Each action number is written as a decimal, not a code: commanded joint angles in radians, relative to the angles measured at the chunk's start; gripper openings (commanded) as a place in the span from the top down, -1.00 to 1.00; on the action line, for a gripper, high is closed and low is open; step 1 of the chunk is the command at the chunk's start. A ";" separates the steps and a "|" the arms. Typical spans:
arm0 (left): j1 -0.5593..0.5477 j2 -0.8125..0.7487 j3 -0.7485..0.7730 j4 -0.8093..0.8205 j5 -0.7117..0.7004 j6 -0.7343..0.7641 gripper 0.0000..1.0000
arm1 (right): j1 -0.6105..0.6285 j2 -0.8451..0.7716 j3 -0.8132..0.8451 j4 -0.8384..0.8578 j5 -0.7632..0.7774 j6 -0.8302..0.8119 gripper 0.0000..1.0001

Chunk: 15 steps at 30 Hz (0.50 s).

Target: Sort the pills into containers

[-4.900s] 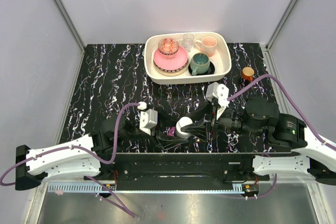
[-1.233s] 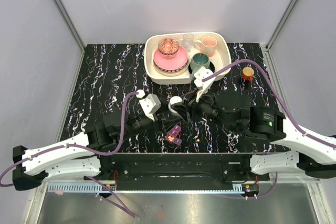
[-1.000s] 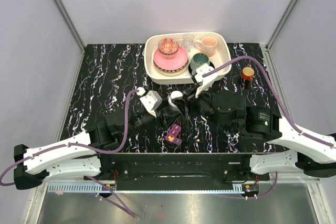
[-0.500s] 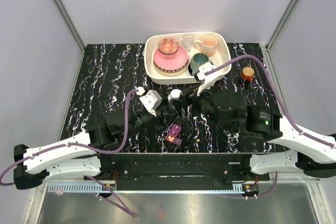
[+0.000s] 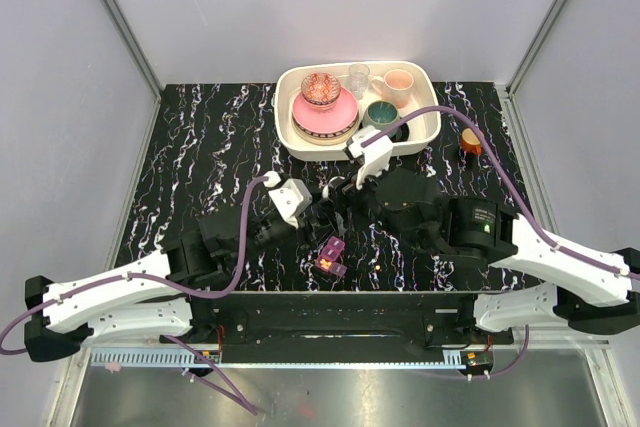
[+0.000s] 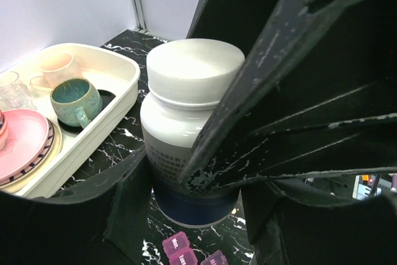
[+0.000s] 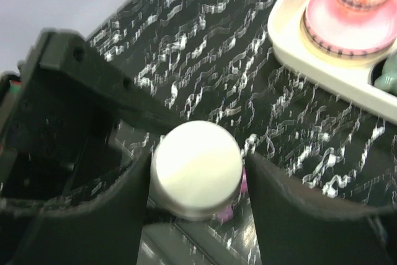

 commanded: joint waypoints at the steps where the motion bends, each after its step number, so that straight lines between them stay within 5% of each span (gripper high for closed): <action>1: -0.004 -0.021 0.053 0.059 0.022 0.032 1.00 | -0.004 0.021 0.050 -0.050 -0.047 0.028 -0.23; 5: -0.004 -0.023 0.050 0.059 0.016 0.034 1.00 | -0.004 0.021 0.047 -0.062 -0.040 0.030 0.44; 6: -0.004 -0.023 0.044 0.059 0.013 0.032 0.96 | -0.005 0.018 0.045 -0.062 -0.036 0.031 0.74; 9: -0.004 -0.032 0.024 0.059 -0.020 0.020 0.64 | -0.006 -0.002 0.024 -0.062 0.002 0.043 0.98; 10: -0.004 -0.041 0.018 0.057 -0.034 0.011 0.18 | -0.007 -0.008 0.014 -0.062 0.047 0.051 1.00; 12: -0.004 -0.055 -0.019 0.048 -0.073 -0.007 -0.21 | -0.031 -0.041 -0.027 -0.059 0.090 0.077 1.00; 13: -0.004 -0.076 -0.036 0.039 -0.089 -0.027 -0.87 | -0.051 -0.054 -0.047 -0.051 0.101 0.085 1.00; 15: -0.004 -0.101 -0.089 0.027 -0.128 -0.081 -0.98 | -0.144 -0.094 -0.119 -0.030 0.079 0.106 1.00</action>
